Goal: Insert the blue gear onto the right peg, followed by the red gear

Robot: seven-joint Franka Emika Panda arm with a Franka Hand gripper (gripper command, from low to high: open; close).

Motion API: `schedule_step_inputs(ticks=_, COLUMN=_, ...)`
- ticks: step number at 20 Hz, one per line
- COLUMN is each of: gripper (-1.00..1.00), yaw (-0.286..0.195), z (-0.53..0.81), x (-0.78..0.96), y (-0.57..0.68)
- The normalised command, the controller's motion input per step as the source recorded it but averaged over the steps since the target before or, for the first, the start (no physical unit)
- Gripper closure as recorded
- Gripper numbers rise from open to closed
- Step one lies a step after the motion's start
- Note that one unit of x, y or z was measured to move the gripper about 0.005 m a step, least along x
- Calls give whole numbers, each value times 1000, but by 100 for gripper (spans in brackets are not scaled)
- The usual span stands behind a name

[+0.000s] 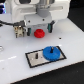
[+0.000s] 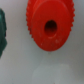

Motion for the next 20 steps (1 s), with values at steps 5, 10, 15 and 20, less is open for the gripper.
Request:
schedule_step_inputs(ticks=5, gripper=-100, yaw=0, z=-246, x=-116, y=-21)
schedule_step_inputs(ticks=10, gripper=100, yaw=0, z=-130, x=-79, y=-8)
schedule_step_inputs(ticks=15, gripper=100, yaw=0, z=-43, x=-61, y=11)
schedule_step_inputs(ticks=20, gripper=100, yaw=0, z=-49, x=-173, y=2)
